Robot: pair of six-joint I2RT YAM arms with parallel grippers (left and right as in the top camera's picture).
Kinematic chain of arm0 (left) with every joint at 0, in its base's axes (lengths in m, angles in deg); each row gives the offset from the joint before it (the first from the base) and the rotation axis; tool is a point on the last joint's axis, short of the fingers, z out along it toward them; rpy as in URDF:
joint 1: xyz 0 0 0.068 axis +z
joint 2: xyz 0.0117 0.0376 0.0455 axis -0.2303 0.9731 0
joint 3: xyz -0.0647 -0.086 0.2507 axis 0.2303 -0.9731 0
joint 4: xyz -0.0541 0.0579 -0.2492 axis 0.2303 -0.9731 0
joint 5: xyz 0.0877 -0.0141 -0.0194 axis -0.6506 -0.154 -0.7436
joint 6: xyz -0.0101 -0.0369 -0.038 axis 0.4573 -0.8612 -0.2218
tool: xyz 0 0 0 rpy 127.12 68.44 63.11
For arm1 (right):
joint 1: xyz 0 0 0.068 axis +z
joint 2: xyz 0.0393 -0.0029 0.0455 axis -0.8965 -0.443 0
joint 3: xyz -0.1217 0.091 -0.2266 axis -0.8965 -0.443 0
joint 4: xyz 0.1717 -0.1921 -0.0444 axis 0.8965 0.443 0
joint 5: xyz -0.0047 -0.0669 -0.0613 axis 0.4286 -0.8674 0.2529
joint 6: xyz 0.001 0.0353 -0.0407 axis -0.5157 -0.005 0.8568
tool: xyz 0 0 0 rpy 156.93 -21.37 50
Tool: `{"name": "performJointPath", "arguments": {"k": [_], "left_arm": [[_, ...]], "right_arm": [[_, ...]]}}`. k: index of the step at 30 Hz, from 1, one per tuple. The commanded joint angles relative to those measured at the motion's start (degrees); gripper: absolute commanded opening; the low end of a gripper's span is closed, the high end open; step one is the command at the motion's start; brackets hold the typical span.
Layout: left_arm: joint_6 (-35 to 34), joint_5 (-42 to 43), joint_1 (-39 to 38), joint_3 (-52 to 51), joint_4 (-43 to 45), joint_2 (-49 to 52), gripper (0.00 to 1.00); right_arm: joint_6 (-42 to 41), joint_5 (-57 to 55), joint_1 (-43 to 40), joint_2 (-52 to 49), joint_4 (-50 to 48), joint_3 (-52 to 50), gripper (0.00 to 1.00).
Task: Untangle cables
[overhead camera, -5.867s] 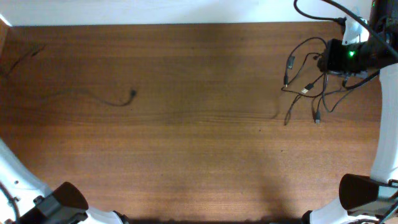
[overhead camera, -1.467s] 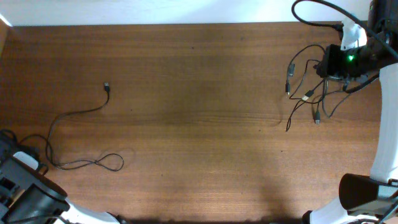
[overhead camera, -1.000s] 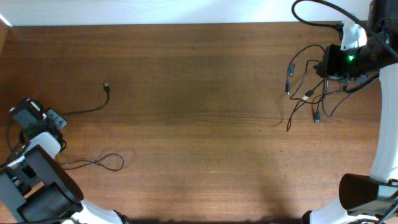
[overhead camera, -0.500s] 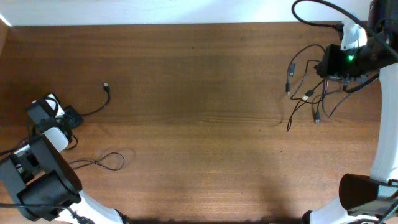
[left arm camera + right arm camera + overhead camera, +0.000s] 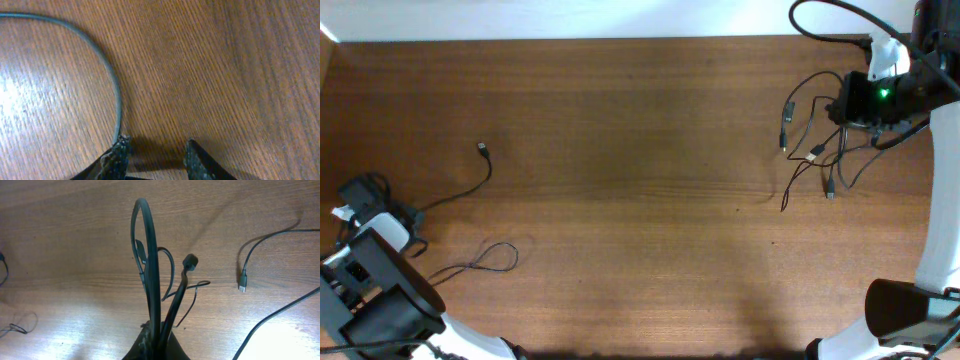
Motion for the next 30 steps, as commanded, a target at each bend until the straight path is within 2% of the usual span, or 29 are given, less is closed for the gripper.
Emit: {"name": "performJointPath", "arguments": {"k": [1,4,8,11,13,16,21,23,30], "left_arm": [[7.91,10.71,-1.51,-0.59,0.44,-2.56,0.43],[12.92,10.73,-8.63,-0.59,-1.44,-11.13,0.44],[11.89,10.75,-20.55,-0.59,-11.45,-20.0,0.45],[2.36,10.75,-26.8,-0.59,-21.75,-20.83,0.31],[-5.49,10.75,-29.57,-0.61,-28.68,-20.83,0.26],[-8.09,12.07,-34.05,-0.61,-37.18,-20.83,0.29],[-8.48,10.58,-36.17,-0.63,-43.25,-20.81,0.29],[-12.52,5.4,-36.11,-1.44,-43.76,-20.81,0.33],[-13.62,0.26,-36.11,-2.99,-44.17,-20.81,0.31]], "right_arm": [[0.66,0.7,0.31,-0.2,-0.37,0.37,0.05],[0.66,0.7,0.31,-0.2,-0.37,0.37,0.05],[0.63,0.72,0.31,-0.2,-0.37,0.37,0.05],[0.63,0.72,0.31,-0.2,-0.35,0.37,0.05],[0.63,0.72,0.31,-0.2,-0.35,0.37,0.05],[0.63,0.72,0.31,-0.2,-0.35,0.37,0.05],[0.63,0.72,0.31,-0.2,-0.35,0.37,0.05],[0.63,0.72,0.31,-0.2,-0.33,0.37,0.05],[0.61,0.72,0.31,-0.2,-0.33,0.37,0.06]]}}
